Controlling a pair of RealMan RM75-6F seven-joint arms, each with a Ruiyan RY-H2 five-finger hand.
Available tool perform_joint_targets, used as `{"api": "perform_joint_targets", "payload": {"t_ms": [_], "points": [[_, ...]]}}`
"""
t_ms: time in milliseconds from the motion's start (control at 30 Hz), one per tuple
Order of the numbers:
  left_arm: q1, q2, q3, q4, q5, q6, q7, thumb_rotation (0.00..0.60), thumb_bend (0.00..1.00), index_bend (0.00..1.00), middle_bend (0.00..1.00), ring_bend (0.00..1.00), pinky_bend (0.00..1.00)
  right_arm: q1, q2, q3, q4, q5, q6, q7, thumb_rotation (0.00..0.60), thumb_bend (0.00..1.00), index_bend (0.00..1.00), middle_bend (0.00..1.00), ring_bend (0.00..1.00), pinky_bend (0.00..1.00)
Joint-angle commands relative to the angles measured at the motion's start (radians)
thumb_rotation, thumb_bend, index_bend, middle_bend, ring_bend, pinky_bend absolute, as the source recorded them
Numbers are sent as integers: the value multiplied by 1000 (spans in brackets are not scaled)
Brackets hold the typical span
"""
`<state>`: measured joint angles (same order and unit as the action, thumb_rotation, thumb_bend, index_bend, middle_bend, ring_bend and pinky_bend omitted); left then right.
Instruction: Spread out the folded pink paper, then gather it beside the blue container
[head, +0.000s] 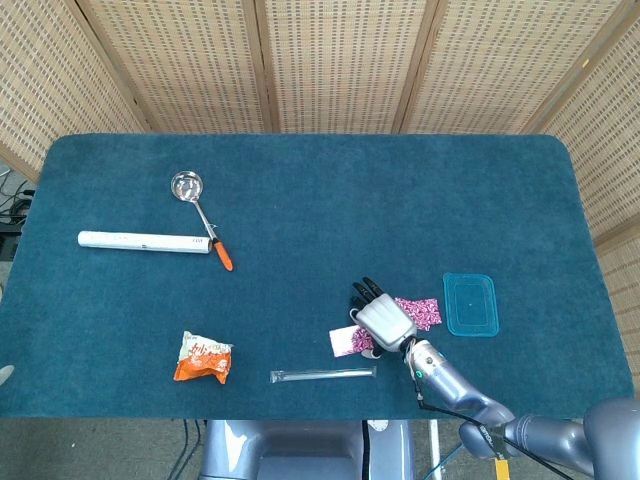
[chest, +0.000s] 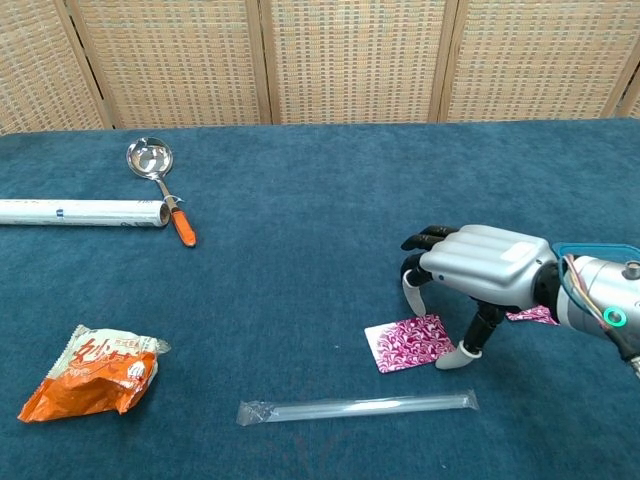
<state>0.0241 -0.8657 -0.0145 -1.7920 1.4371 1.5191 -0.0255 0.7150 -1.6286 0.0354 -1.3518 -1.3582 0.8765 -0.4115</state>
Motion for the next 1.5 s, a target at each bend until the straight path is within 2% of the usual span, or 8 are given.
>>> {"api": "perform_joint_targets", "payload": {"t_ms": [33, 600, 933, 1500], "points": [[0, 1, -1, -2, 0, 1, 0, 600, 24, 0, 0, 0, 0, 0, 7, 2, -6, -2, 3, 3, 600, 414, 495, 285, 0, 0], [0, 1, 0, -12, 10, 4, 10, 600, 24, 0, 0, 0, 0, -2, 105, 24, -52, -1, 27, 24, 600, 414, 495, 284, 0, 0], [0, 2, 0, -23, 7, 5, 26, 600, 25, 0, 0, 0, 0, -18, 169, 8, -1, -35, 36, 105, 600, 414, 495, 261, 0, 0], [-1, 7, -1, -42, 6, 7, 46, 600, 24, 0, 0, 0, 0, -55, 215, -27, 70, -84, 58, 220, 600, 359, 494, 231, 0, 0]]}}
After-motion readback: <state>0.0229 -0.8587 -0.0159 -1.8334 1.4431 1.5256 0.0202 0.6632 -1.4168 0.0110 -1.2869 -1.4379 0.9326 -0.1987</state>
